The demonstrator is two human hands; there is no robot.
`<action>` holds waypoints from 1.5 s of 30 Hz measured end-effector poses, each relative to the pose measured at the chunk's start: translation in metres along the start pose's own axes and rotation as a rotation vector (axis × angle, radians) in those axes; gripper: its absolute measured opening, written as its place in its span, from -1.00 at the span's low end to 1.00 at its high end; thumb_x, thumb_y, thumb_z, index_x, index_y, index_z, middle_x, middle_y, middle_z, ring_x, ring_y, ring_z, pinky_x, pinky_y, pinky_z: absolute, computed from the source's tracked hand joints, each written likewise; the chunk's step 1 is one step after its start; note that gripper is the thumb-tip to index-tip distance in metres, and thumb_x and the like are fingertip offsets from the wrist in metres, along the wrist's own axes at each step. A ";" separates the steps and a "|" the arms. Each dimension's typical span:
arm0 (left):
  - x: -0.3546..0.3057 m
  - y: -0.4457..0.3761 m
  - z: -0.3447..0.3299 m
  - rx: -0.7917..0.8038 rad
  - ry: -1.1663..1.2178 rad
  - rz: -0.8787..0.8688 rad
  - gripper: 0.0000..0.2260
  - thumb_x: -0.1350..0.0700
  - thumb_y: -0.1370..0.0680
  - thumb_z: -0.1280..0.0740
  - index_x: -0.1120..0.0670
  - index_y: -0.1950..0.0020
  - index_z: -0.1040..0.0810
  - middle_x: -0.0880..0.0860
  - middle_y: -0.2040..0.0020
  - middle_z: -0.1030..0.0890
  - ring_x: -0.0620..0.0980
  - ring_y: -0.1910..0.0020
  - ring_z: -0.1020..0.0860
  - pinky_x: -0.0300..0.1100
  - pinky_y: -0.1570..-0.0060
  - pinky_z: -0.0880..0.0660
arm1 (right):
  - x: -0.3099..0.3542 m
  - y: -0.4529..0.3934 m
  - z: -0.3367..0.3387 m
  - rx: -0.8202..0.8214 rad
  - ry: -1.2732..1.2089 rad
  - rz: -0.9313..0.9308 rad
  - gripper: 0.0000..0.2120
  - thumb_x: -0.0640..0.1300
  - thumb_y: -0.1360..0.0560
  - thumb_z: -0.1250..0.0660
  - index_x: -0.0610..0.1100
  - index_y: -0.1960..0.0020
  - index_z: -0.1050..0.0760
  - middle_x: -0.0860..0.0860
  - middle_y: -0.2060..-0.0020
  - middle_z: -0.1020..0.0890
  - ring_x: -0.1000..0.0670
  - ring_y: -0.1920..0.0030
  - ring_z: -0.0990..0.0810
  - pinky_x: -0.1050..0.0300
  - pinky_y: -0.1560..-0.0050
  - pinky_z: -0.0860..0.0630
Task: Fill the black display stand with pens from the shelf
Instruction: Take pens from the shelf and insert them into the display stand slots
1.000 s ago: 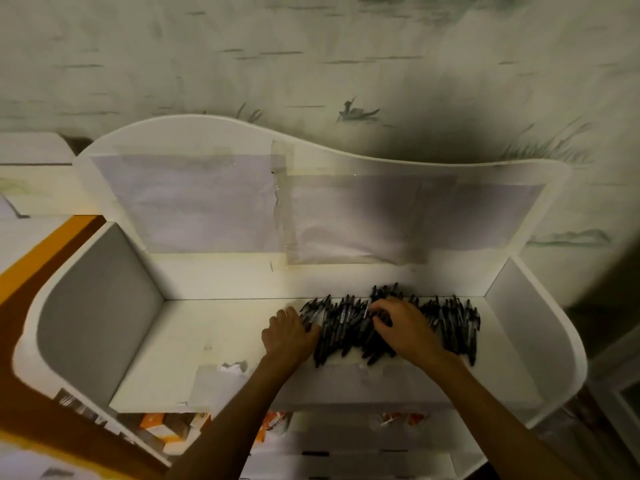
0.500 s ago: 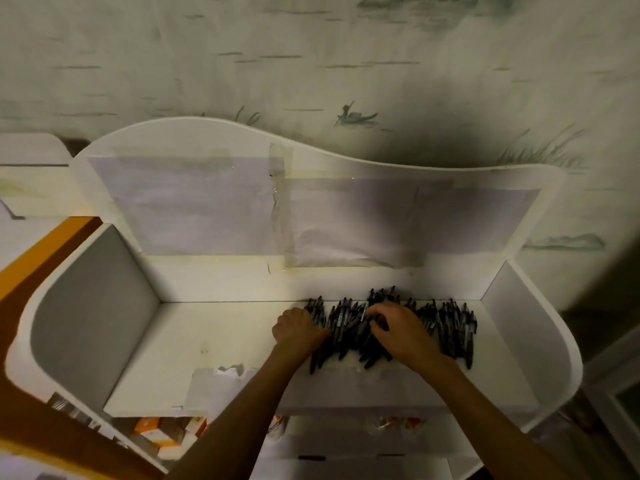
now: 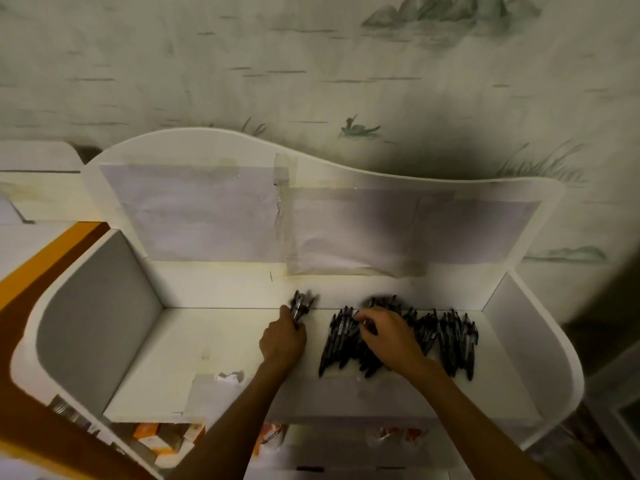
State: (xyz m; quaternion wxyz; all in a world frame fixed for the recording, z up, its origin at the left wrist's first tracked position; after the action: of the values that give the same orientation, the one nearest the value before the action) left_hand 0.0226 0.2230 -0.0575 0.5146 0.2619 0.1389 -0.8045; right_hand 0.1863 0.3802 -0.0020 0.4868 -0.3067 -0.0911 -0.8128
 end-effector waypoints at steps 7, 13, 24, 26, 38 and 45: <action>0.009 0.007 0.037 -0.358 0.710 0.018 -0.73 0.07 -0.45 -0.44 0.02 0.39 -0.44 -0.05 0.51 -0.45 -0.10 0.49 -0.37 -0.10 0.37 -0.40 | 0.014 -0.010 0.000 -0.015 -0.015 0.046 -0.78 -0.17 -0.59 -0.30 -0.06 -0.21 -0.58 0.00 -0.07 -0.67 0.01 -0.06 -0.62 0.08 -0.10 -0.58; -0.003 0.007 0.030 -0.258 0.823 -0.051 -0.64 -0.22 -0.43 -0.50 0.03 0.33 -0.55 -0.04 0.42 -0.58 -0.09 0.42 -0.51 -0.26 0.32 -0.46 | 0.014 -0.008 -0.004 -0.010 -0.009 0.048 -0.75 -0.18 -0.59 -0.28 -0.05 -0.24 -0.56 0.01 -0.09 -0.66 0.02 -0.09 -0.62 0.13 -0.10 -0.56; 0.025 0.014 0.009 -0.311 0.711 0.002 -0.79 0.06 -0.51 -0.49 -0.02 0.28 -0.54 -0.06 0.39 -0.59 -0.14 0.40 -0.55 -0.23 0.34 -0.45 | 0.007 -0.004 0.007 -0.022 -0.054 0.004 -0.57 -0.17 -0.60 -0.29 0.01 -0.45 -0.36 0.07 -0.11 -0.62 0.11 -0.07 -0.57 0.22 -0.13 -0.54; 0.025 0.014 0.018 -0.410 0.754 0.009 -0.67 0.18 -0.50 -0.48 -0.02 0.38 -0.44 -0.09 0.48 -0.48 -0.18 0.50 -0.42 -0.24 0.39 -0.35 | 0.006 -0.003 0.010 -0.041 -0.048 0.005 -0.57 -0.18 -0.59 -0.29 0.00 -0.44 -0.37 0.08 -0.10 -0.62 0.13 -0.04 -0.56 0.24 -0.11 -0.53; 0.027 0.021 -0.004 -0.209 0.691 -0.108 -0.69 -0.10 -0.50 -0.45 0.02 0.37 -0.56 -0.09 0.48 -0.56 -0.19 0.46 -0.50 -0.44 0.40 -0.38 | 0.016 0.000 0.000 -0.026 -0.018 0.029 -0.62 -0.15 -0.60 -0.27 0.00 -0.41 -0.41 0.06 -0.13 -0.62 0.09 -0.05 -0.58 0.15 -0.12 -0.57; 0.024 0.011 0.013 -0.233 0.798 -0.039 -0.75 -0.02 -0.47 -0.52 0.08 0.32 -0.61 -0.07 0.46 -0.58 -0.26 0.45 -0.48 -0.42 0.39 -0.38 | 0.026 -0.003 -0.002 -0.029 -0.025 0.040 -0.63 -0.17 -0.61 -0.26 -0.05 -0.41 -0.42 0.03 -0.14 -0.63 0.06 -0.06 -0.60 0.16 -0.11 -0.57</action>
State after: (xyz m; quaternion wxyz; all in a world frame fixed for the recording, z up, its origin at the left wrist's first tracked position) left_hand 0.0208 0.1941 -0.0602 0.4311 0.4905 0.4227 -0.6284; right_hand 0.1742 0.3618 0.0118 0.4974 -0.3255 -0.0793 -0.8002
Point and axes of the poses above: each hand's wrist, its own y-axis away from the middle knuckle, its own z-axis out of the back of the hand, x = y × z, the point moved 8 cm from there along -y, towards the middle knuckle
